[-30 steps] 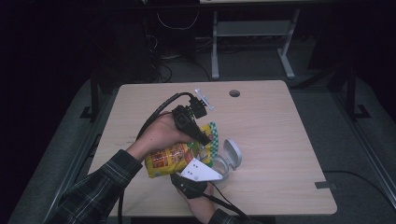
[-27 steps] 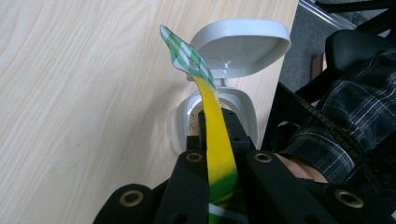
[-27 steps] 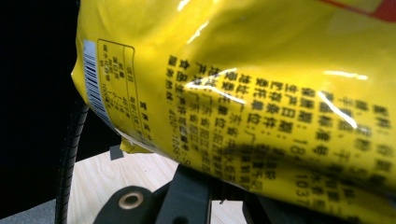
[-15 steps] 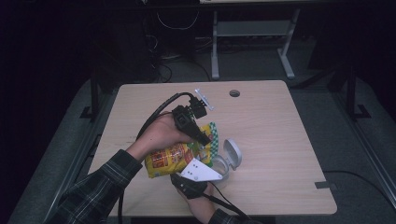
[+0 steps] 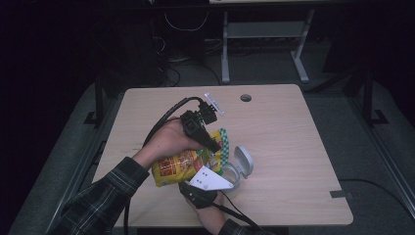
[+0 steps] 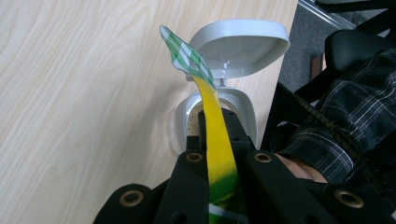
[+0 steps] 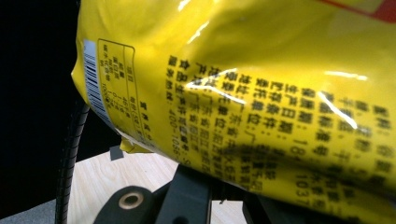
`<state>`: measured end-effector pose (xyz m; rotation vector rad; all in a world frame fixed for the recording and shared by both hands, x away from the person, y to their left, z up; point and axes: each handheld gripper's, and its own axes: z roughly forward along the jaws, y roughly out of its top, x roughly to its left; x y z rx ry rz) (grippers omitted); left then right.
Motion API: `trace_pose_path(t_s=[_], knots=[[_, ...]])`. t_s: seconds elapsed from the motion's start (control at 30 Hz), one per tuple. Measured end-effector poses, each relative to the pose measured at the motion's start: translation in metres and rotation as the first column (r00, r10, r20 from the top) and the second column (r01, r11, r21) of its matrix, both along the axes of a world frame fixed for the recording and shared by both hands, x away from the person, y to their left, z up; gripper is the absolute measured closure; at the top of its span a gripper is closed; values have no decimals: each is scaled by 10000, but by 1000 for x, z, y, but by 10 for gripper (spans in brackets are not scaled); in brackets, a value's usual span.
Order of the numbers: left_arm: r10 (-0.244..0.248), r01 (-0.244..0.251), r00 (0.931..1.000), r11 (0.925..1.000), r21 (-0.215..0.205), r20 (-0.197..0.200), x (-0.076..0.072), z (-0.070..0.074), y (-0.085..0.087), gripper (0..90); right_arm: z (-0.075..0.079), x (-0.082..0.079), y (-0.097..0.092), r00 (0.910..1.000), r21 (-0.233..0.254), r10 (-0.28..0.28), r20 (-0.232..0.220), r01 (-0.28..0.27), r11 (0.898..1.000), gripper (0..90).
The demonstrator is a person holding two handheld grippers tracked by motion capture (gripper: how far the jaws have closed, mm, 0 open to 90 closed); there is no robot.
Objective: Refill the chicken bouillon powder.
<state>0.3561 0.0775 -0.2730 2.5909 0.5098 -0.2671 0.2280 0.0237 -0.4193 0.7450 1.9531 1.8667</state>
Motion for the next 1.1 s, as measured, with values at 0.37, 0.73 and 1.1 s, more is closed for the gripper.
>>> trace_pose_path(t_s=[0.37,0.73,1.1], knots=[[55,-55,10000,10000,0,30,0,0,1,900,0,1,0,10000,3,44,-15,-44,10000,898],[99,-99,9999,9999,73,23,1,0,2,900,0,2,1,9999,80,81,-59,-81,9999,898],[127,-128,9999,9999,117,45,3,1,0,900,1,4,0,9998,18,192,-40,-192,9998,898]])
